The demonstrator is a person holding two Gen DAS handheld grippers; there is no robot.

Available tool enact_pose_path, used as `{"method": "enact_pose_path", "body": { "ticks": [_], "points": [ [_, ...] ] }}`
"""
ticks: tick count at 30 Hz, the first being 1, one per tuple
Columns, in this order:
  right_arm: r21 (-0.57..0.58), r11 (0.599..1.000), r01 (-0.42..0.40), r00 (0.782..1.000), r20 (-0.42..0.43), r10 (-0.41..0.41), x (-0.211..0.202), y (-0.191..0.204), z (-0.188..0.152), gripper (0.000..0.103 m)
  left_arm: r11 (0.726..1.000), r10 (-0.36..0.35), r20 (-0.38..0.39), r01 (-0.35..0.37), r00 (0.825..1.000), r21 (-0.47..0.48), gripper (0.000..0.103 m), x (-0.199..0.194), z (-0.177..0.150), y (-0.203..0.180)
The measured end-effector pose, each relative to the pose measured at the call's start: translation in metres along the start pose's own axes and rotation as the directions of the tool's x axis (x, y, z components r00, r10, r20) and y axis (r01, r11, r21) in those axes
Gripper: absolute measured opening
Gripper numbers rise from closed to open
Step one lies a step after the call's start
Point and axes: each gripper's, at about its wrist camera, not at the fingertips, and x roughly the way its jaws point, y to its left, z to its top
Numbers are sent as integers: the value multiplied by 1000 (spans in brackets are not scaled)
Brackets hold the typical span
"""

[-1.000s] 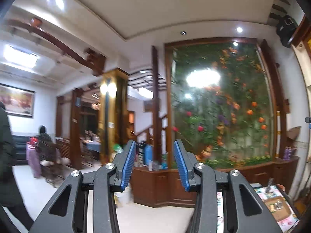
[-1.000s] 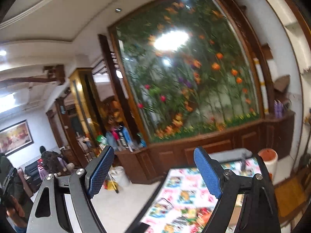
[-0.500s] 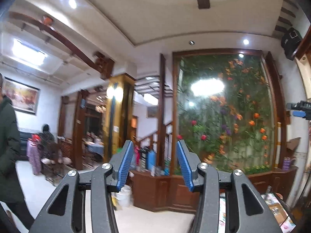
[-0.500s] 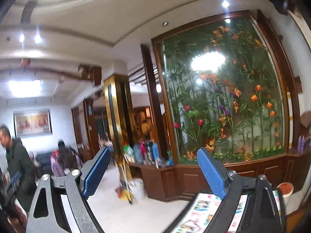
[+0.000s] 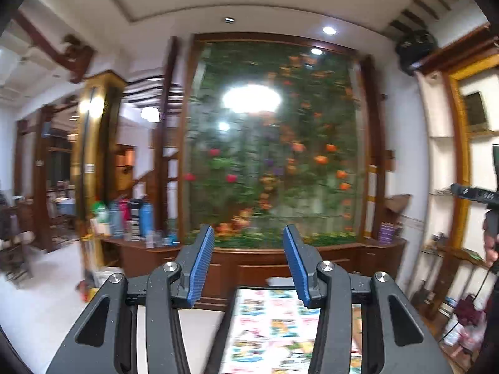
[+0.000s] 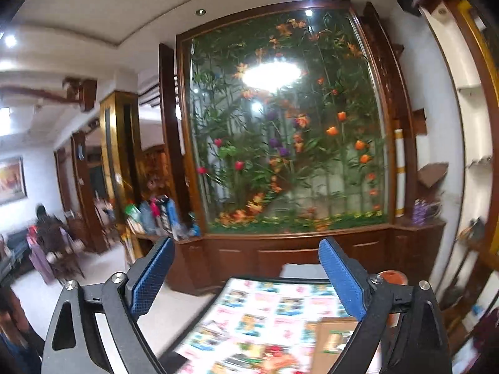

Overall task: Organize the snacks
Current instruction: 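Raise both tools away from the box and swing them back toward the snack pile, then grasp a second silver foil packet with the left tool while the right tool grasps the orange cracker pack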

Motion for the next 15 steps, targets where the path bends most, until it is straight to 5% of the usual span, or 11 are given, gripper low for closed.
{"method": "enact_pose_path", "body": {
  "ticks": [5,9,13,15],
  "points": [
    [-43,999,-1,996,-91,-3,24,-35,-69,102,989,-142,-114,146,983,26,50,67,-67,-57],
    [-51,993,-110,966,-240,95,81,-53,-182,101,981,-193,-246,196,950,-13,54,127,-156,-72],
    [-20,990,-138,929,-349,122,137,-64,-286,99,973,-229,-416,206,880,-100,55,185,-267,-76],
    [53,983,-175,899,-399,181,165,-72,-325,99,965,-259,-490,201,832,-169,55,210,-316,-75]
  ]
}}
